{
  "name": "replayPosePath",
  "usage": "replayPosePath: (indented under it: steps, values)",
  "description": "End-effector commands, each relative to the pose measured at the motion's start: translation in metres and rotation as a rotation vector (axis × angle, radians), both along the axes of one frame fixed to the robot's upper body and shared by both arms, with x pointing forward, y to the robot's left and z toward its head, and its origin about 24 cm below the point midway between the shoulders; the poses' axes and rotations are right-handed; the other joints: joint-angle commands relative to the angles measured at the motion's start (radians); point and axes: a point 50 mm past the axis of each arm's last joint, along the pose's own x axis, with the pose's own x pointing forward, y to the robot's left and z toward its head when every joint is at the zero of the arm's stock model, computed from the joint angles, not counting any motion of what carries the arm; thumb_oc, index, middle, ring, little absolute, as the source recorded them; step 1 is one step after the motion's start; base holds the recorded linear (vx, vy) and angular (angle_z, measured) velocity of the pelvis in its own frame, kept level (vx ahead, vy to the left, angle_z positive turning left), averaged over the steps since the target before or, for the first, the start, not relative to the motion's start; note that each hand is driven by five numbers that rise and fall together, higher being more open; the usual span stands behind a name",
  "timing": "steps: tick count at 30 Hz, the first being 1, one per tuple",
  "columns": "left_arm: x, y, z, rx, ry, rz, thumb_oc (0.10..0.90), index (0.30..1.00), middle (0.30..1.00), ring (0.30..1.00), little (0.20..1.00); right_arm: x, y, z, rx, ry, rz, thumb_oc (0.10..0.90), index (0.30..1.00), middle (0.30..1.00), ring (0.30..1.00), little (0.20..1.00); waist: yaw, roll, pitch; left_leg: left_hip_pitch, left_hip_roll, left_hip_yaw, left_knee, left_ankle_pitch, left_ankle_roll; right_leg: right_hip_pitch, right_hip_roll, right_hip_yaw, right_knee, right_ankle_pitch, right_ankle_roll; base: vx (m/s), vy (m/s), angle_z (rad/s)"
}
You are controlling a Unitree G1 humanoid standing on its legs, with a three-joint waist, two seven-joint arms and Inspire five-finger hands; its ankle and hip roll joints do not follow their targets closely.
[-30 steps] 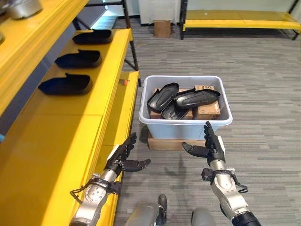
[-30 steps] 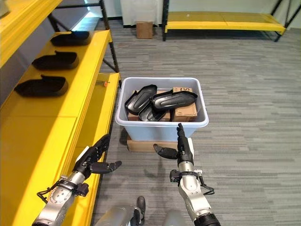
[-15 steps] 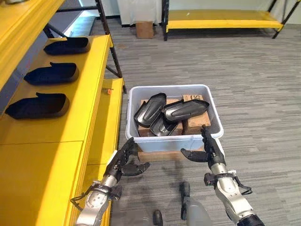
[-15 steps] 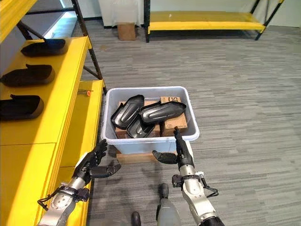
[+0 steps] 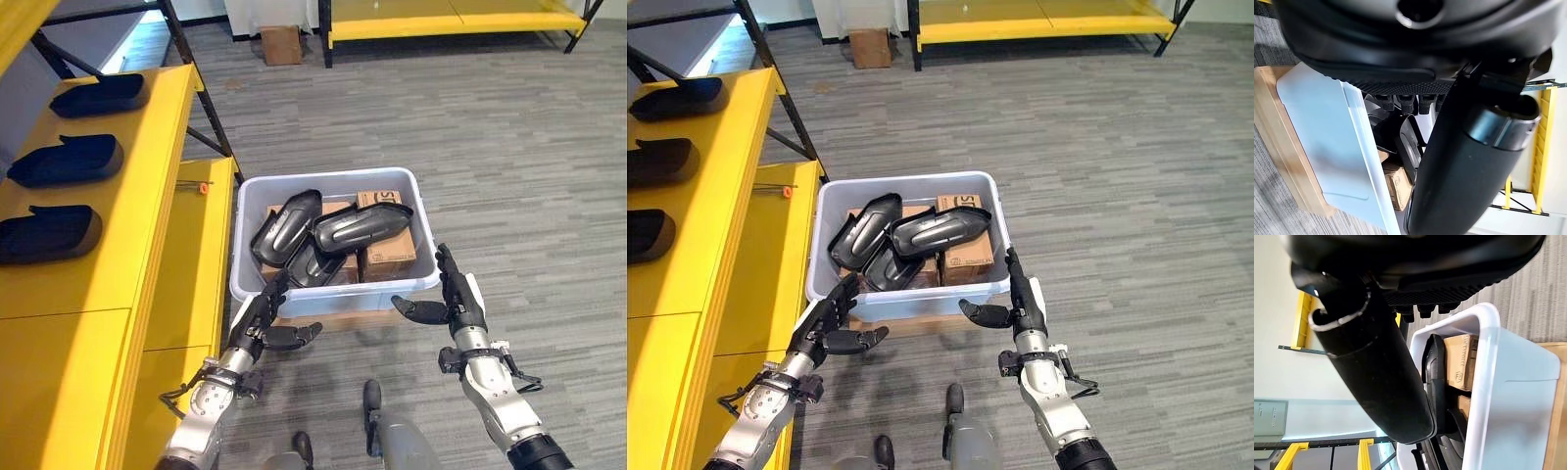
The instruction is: Move parts from the plastic box to the shelf.
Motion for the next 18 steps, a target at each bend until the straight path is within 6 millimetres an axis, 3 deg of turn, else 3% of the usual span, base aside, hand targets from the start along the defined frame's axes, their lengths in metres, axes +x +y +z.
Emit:
replayPosePath:
  steps: [1, 4, 5, 6, 8, 9, 10, 11, 12, 13, 18]
  values:
    - [0.01, -0.001, 0.043, -0.039, -0.257, 0.04, 0.9, 1.0, 1.0, 1.0, 1.0, 0.009, 0.013, 0.063, -0.045, -0.327, 0.116, 0.9, 1.0, 1.0, 1.0, 1.0, 0.007, 0.011, -0.047, -0.006, 0.047, -0.012, 0.252, -0.01, 0.01, 0.029, -0.055, -0.001, 0.109, -0.159, 0.026, 0.21, -0.236, 0.1]
    - [0.011, 0.001, 0.041, -0.042, -0.248, 0.066, 0.9, 1.0, 1.0, 1.0, 1.0, 0.007, 0.012, 0.058, -0.052, -0.304, 0.106, 0.9, 1.0, 1.0, 1.0, 1.0, 0.003, 0.005, -0.054, -0.097, 0.052, 0.022, 0.524, 0.045, 0.0, 0.097, -0.046, -0.022, 0.079, -0.176, -0.015, 0.18, -0.218, 0.17]
    - [0.011, 0.001, 0.041, -0.042, -0.248, 0.066, 0.9, 1.0, 1.0, 1.0, 1.0, 0.007, 0.012, 0.058, -0.052, -0.304, 0.106, 0.9, 1.0, 1.0, 1.0, 1.0, 0.003, 0.005, -0.054, -0.097, 0.052, 0.022, 0.524, 0.045, 0.0, 0.097, -0.046, -0.022, 0.079, -0.176, -0.015, 0.2, -0.158, 0.37]
    - [0.012, 0.003, 0.041, -0.041, -0.249, 0.079, 0.9, 1.0, 1.0, 1.0, 1.0, 0.006, 0.011, 0.055, -0.063, -0.297, 0.095, 0.9, 1.0, 1.0, 1.0, 1.0, 0.007, 0.003, -0.048, -0.168, 0.046, 0.035, 0.569, 0.044, 0.014, 0.146, -0.036, -0.031, 0.058, -0.183, -0.024, 0.23, -0.096, 0.36]
    - [0.013, 0.008, 0.041, -0.037, -0.252, 0.107, 0.9, 1.0, 1.0, 1.0, 1.0, 0.007, 0.014, 0.054, -0.054, -0.297, 0.09, 0.9, 1.0, 1.0, 1.0, 1.0, 0.03, 0.003, -0.038, -0.208, 0.003, 0.051, 0.422, 0.028, 0.04, 0.187, -0.02, -0.019, 0.044, -0.197, -0.01, 0.27, -0.026, 0.38]
    - [0.012, 0.009, 0.041, -0.035, -0.251, 0.109, 0.9, 1.0, 1.0, 1.0, 1.0, 0.008, 0.014, 0.054, -0.053, -0.298, 0.086, 0.9, 1.0, 1.0, 1.0, 1.0, 0.036, 0.004, -0.037, -0.211, -0.001, 0.054, 0.382, 0.031, 0.04, 0.197, -0.016, -0.019, 0.039, -0.2, -0.008, 0.25, 0.07, 0.51]
    - [0.011, 0.011, 0.04, -0.031, -0.247, 0.114, 0.9, 1.0, 1.0, 1.0, 1.0, 0.008, 0.015, 0.055, -0.042, -0.296, 0.075, 0.9, 1.0, 1.0, 1.0, 1.0, 0.049, 0.007, -0.035, -0.216, 0.001, 0.058, 0.255, 0.054, 0.031, 0.227, -0.004, -0.024, 0.024, -0.208, -0.004, 0.28, 0.101, 0.33]
    - [0.007, 0.015, 0.038, -0.03, -0.247, 0.114, 0.9, 1.0, 1.0, 1.0, 1.0, 0.007, 0.012, 0.055, -0.04, -0.291, 0.066, 0.9, 1.0, 1.0, 1.0, 1.0, 0.06, 0.012, -0.037, -0.224, 0.021, 0.057, 0.114, 0.103, 0.012, 0.262, 0.011, -0.028, 0.004, -0.217, -0.001, 0.46, 0.176, 0.15]
    - [0.003, 0.018, 0.035, -0.029, -0.242, 0.108, 0.9, 1.0, 1.0, 1.0, 1.0, 0.005, 0.008, 0.053, -0.03, -0.276, 0.055, 0.9, 1.0, 1.0, 1.0, 1.0, 0.072, 0.024, -0.037, -0.242, 0.068, 0.04, -0.017, 0.205, -0.027, 0.304, 0.032, -0.028, -0.013, -0.238, -0.001, 0.58, 0.233, 0.06]
    - [-0.002, 0.02, 0.031, -0.032, -0.235, 0.106, 0.9, 1.0, 1.0, 1.0, 1.0, 0.003, 0.007, 0.049, -0.027, -0.265, 0.055, 0.9, 1.0, 1.0, 1.0, 1.0, 0.084, 0.02, -0.027, -0.248, 0.108, -0.013, -0.1, 0.258, -0.05, 0.346, 0.031, -0.008, -0.015, -0.263, -0.002, 0.45, 0.188, 0.07]
    - [0.001, 0.02, 0.029, -0.023, -0.227, 0.115, 0.9, 1.0, 1.0, 1.0, 1.0, 0.01, 0.012, 0.045, -0.014, -0.241, 0.079, 0.9, 1.0, 1.0, 1.0, 1.0, 0.104, 0.026, -0.031, -0.254, 0.122, -0.025, -0.052, 0.242, -0.054, 0.36, 0.017, 0.003, 0.016, -0.307, 0.007, 0.23, 0.12, -0.47]
